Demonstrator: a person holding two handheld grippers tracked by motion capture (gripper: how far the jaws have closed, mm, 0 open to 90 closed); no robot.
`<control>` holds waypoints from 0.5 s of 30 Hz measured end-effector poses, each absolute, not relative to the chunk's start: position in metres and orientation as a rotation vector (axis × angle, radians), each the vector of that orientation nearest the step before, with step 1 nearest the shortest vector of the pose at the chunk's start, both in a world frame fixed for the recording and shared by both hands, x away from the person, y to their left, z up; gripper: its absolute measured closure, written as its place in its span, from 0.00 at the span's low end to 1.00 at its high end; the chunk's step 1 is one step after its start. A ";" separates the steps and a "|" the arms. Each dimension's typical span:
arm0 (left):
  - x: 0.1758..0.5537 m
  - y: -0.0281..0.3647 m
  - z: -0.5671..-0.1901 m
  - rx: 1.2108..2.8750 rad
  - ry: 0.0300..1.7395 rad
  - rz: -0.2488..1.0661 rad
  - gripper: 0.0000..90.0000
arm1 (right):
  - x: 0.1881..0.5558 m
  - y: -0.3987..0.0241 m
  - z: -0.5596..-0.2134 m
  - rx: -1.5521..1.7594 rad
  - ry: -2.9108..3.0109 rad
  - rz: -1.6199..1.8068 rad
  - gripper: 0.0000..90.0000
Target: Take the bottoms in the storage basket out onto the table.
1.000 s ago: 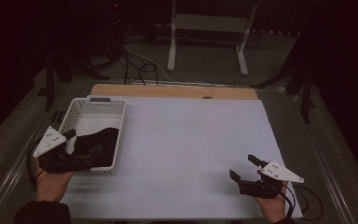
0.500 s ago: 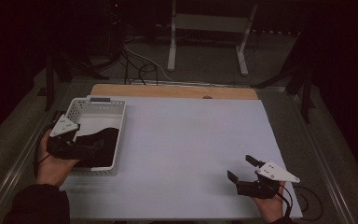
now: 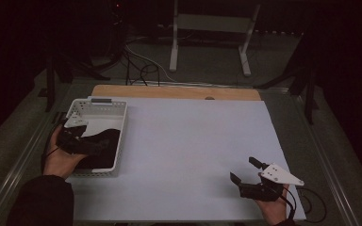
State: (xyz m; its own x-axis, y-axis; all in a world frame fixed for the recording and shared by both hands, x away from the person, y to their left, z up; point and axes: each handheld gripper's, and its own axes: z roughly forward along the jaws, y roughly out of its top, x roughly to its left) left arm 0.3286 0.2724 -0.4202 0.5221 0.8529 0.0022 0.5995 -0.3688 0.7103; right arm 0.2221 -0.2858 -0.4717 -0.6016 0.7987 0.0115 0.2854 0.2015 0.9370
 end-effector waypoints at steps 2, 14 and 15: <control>0.330 0.272 -0.421 2.108 1.179 0.490 0.00 | 0.222 -0.286 -0.472 1.006 1.995 1.390 0.10; 0.345 0.269 -0.435 2.206 1.213 0.447 0.00 | 0.222 -0.286 -0.472 1.008 1.996 1.388 0.10; 0.345 0.268 -0.436 2.207 1.218 0.443 0.00 | 0.222 -0.286 -0.472 1.008 1.996 1.388 0.10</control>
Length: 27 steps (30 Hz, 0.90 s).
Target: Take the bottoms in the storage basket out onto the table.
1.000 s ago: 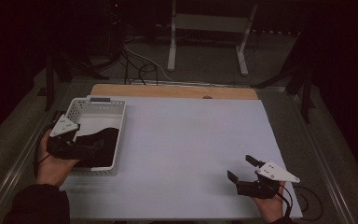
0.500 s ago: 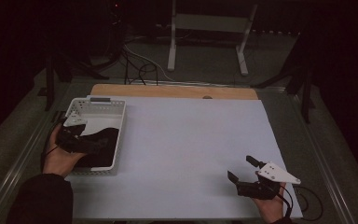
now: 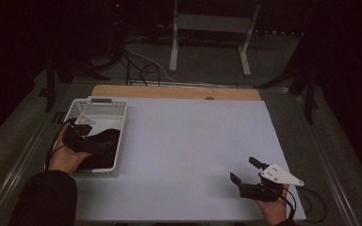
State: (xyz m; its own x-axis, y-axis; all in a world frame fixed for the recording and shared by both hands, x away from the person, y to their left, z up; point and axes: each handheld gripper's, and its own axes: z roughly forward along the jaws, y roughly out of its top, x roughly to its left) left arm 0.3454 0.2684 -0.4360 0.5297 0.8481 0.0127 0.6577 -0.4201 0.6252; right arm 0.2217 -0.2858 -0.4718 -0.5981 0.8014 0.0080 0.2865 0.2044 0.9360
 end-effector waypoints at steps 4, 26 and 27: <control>0.349 0.268 -0.439 2.234 1.226 0.433 0.00 | 0.221 -0.286 -0.472 1.008 1.993 1.390 0.10; 0.367 0.262 -0.460 2.396 1.234 0.268 0.00 | 0.221 -0.286 -0.471 1.004 1.994 1.391 0.10; 0.367 0.262 -0.460 2.394 1.231 0.264 0.00 | 0.221 -0.286 -0.471 1.004 1.994 1.391 0.10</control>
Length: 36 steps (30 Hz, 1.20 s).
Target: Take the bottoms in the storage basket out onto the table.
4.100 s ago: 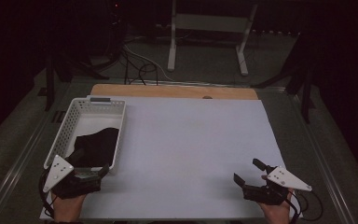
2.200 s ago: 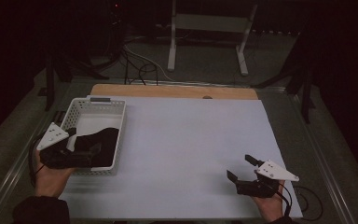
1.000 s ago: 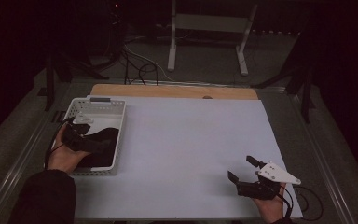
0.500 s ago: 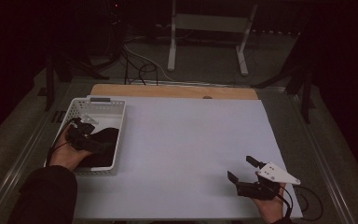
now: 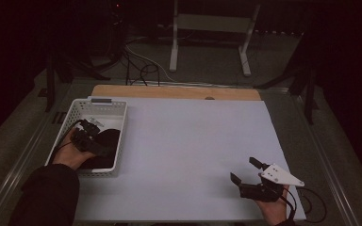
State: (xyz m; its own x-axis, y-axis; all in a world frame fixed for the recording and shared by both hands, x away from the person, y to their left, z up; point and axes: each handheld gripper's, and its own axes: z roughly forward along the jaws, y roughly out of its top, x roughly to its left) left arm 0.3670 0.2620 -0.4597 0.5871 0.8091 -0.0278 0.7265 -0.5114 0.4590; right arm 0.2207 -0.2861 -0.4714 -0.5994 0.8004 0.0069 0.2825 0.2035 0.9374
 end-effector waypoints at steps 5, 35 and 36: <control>0.368 0.261 -0.461 2.409 1.231 0.241 0.00 | 0.221 -0.286 -0.472 1.005 1.993 1.388 0.10; 0.392 0.256 -0.495 2.502 1.386 0.096 0.00 | 0.220 -0.287 -0.471 1.004 1.991 1.389 0.10; 0.393 0.256 -0.496 2.502 1.394 0.099 0.00 | 0.220 -0.287 -0.471 1.004 1.991 1.389 0.10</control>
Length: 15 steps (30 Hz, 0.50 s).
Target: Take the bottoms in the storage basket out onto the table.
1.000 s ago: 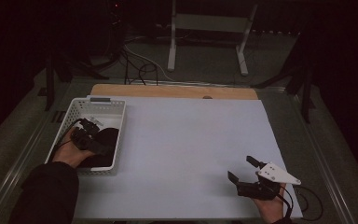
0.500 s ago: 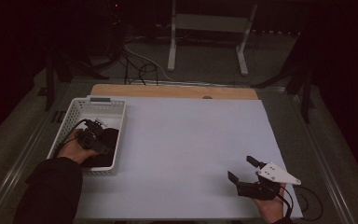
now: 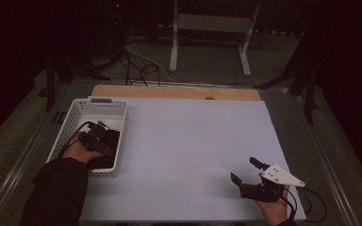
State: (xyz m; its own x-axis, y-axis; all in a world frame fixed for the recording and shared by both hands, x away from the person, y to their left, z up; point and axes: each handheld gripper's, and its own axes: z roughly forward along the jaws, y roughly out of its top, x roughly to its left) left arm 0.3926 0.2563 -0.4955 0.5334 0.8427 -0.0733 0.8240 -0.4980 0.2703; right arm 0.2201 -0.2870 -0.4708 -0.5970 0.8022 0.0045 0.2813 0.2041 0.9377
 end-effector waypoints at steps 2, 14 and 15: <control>0.393 0.257 -0.496 2.503 1.404 0.101 0.00 | 0.220 -0.287 -0.471 1.005 1.990 1.388 0.10; 0.397 0.263 -0.498 2.438 1.495 0.169 0.00 | 0.220 -0.288 -0.471 1.008 1.991 1.385 0.10; 0.397 0.263 -0.498 2.435 1.500 0.172 0.00 | 0.219 -0.288 -0.471 1.009 1.991 1.385 0.10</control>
State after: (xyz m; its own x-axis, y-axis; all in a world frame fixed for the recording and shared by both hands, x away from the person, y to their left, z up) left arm 0.3972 0.2630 -0.4976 0.4555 0.8892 -0.0430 0.8565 -0.4245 0.2936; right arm 0.2195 -0.2877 -0.4709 -0.5947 0.8039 0.0060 0.2852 0.2040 0.9365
